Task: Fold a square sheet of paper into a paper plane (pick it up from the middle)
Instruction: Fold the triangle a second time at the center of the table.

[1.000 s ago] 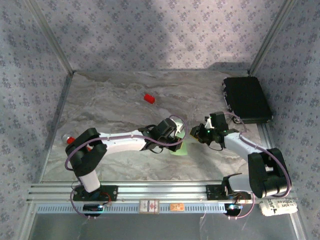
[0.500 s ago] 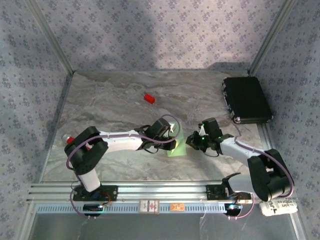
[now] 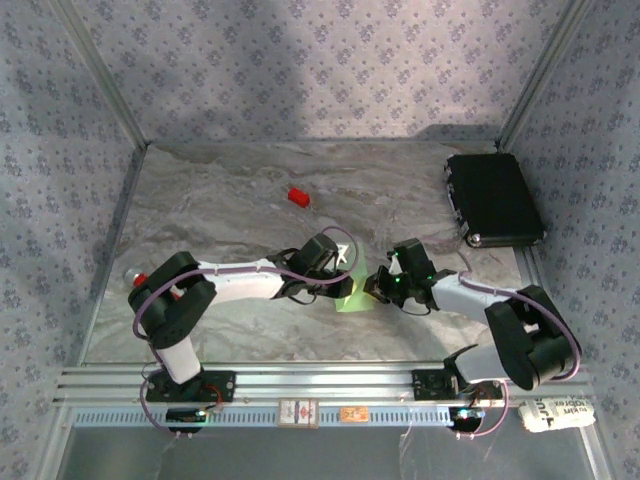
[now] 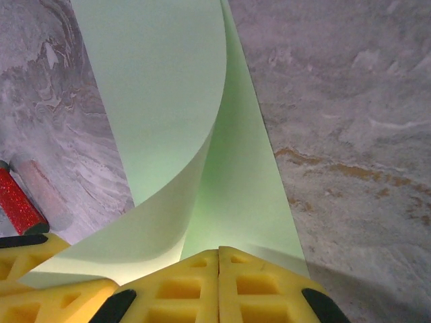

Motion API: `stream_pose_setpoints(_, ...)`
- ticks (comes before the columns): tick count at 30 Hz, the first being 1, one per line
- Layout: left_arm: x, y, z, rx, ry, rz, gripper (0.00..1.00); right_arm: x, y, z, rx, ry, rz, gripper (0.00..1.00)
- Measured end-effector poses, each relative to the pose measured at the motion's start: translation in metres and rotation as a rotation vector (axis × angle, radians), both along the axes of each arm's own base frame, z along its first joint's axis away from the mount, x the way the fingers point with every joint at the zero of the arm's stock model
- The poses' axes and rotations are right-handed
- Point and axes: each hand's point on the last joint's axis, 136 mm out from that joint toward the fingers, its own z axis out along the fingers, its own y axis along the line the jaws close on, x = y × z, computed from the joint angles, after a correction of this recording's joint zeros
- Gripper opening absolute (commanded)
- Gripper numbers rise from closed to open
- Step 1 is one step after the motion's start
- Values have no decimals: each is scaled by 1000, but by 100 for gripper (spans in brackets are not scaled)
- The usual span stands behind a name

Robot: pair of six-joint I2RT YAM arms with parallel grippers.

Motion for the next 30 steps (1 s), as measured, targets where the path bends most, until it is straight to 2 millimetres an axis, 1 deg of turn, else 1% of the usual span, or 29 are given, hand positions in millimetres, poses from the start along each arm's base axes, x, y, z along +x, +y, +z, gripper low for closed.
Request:
stream_pose_setpoints(12, -4, -3, 1, -15, 9, -28, 17, 8, 11, 10, 63, -35, 9, 7)
stream_pose_setpoints(19, -5, -3, 2, -20, 8, -48, 19, 9, 12, 10, 69, -38, 8, 7)
stream_pose_setpoints(27, -6, -3, 2, -20, 0, -60, 19, 8, 11, 5, 63, -16, 2, 7)
stream_pose_setpoints(30, -6, -3, 2, -19, -1, -61, 16, 8, 11, 4, 63, -13, 0, 7)
